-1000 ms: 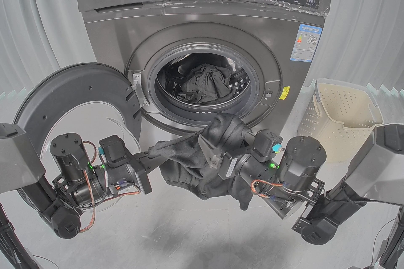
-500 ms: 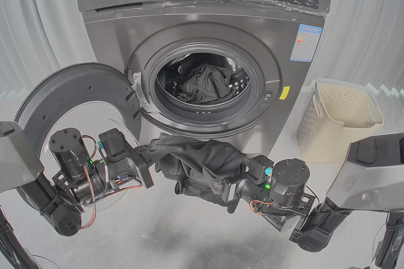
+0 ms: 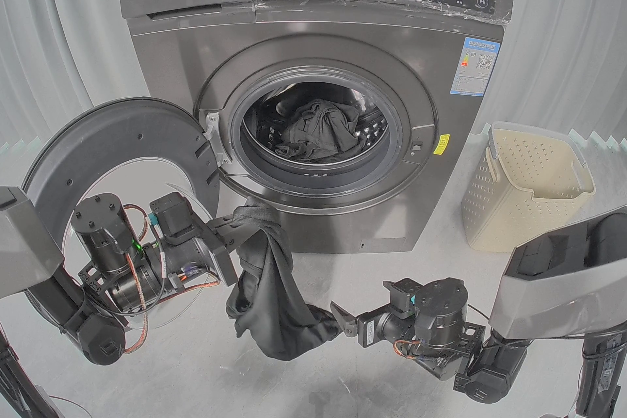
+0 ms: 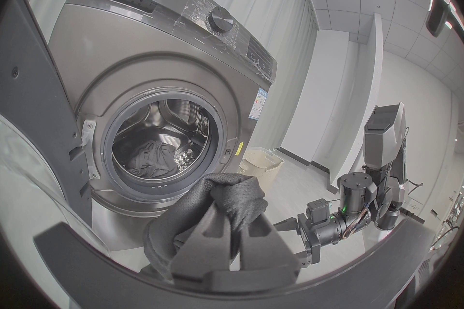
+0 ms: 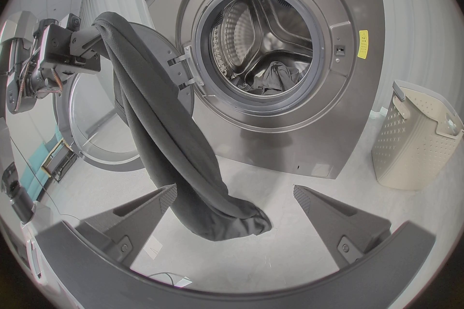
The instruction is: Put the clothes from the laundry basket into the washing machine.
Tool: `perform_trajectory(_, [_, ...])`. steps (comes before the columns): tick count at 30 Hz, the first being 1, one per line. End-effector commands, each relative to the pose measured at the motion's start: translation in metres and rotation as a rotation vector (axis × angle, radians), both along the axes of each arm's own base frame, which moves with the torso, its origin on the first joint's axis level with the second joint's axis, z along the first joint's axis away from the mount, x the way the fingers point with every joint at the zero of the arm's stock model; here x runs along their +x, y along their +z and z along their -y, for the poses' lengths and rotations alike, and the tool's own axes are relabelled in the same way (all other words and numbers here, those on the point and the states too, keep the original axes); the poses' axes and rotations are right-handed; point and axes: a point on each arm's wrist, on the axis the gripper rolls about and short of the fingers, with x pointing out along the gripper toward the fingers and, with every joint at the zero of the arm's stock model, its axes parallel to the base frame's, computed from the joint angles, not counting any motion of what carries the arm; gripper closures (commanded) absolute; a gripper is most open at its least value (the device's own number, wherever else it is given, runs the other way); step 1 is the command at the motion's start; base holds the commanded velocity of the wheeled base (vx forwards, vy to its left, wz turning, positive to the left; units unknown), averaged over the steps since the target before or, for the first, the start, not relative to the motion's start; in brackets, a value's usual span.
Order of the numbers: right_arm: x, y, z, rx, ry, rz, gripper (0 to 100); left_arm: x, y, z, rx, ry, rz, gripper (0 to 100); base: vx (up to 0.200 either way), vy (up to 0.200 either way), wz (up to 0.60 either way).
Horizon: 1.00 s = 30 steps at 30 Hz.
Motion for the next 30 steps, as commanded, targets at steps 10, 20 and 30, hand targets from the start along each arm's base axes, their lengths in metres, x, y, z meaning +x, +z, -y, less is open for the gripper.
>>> perform_trajectory(10, [0.000,0.000,-0.008,0.022,0.019,0.022,0,0.003,0.005,0.002,-0.014,0.027,0.023,100,0.000,0.000,0.00])
perform_trajectory(20, [0.016,0.025,-0.026,0.110,0.062,0.125,0,0.003,0.006,0.006,-0.015,0.020,0.027,100,0.000,0.000,0.00])
perform_trajectory(30, [0.004,0.043,-0.044,0.195,0.214,0.177,0,0.003,0.004,0.006,-0.012,0.020,0.021,100,0.000,0.000,0.00])
